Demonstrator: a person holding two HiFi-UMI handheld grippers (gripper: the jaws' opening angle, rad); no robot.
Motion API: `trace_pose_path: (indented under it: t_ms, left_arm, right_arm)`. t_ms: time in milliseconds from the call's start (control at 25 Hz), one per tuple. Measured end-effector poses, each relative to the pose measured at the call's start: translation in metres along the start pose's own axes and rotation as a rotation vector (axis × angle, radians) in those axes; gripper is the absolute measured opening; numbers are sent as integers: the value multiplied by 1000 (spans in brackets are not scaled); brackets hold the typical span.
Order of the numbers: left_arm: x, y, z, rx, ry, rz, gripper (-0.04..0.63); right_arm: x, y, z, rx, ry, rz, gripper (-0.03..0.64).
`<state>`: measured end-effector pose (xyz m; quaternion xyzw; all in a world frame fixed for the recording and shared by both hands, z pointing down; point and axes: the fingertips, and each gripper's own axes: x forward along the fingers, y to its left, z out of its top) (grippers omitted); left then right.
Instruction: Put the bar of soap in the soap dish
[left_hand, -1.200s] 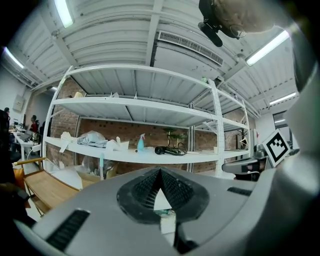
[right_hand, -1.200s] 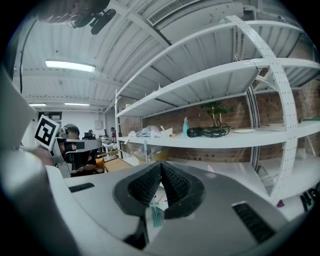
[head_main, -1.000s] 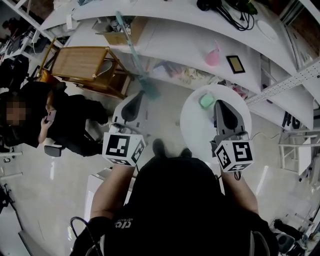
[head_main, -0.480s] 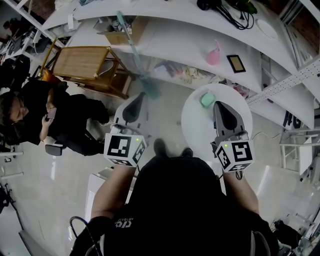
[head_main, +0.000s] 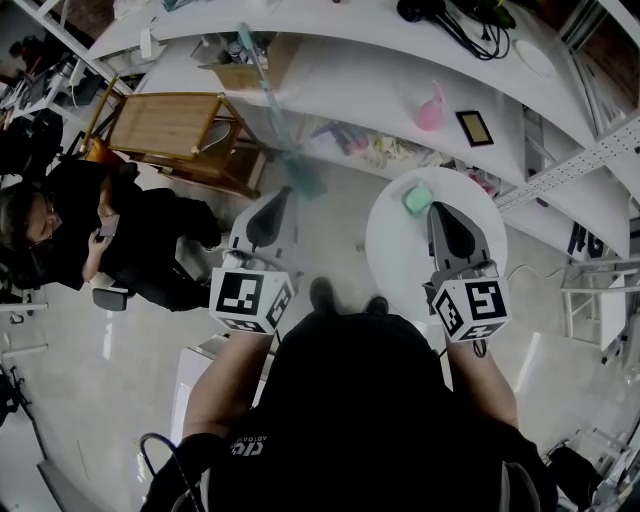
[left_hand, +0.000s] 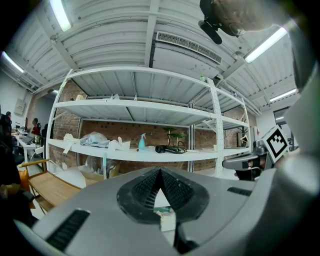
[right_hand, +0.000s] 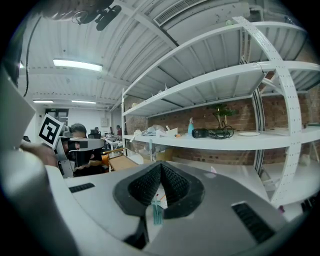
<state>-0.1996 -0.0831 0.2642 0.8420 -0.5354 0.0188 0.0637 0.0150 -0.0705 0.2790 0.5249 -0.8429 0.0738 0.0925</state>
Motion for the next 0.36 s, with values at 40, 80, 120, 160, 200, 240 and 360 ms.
trace_pose_path:
  t_ms: [40, 80, 120, 160, 200, 240, 360]
  left_arm:
    - [-1, 0, 0, 0, 0, 1, 7]
    - [-2, 1, 0, 1, 0, 3, 7]
    - [-3, 1, -1, 0, 1, 4, 6]
    - [-3, 1, -1, 0, 1, 4, 8]
    - [-4, 1, -1, 0, 1, 4, 6]
    - [-4, 1, -1, 0, 1, 4, 8]
    - [-5, 0, 0, -1, -2, 3, 6]
  right_arm:
    - [0, 1, 0, 1, 0, 2, 12]
    - [-1, 2, 0, 1, 0, 3, 12]
    - [-1, 3, 0, 0, 1, 5, 12]
    - [-1, 4, 0, 0, 1, 7, 12]
    - [-1, 4, -1, 1, 3, 8, 12]
    - [-1, 4, -1, 2, 4, 9, 12]
    - [-2, 5, -3, 5, 9, 11, 12]
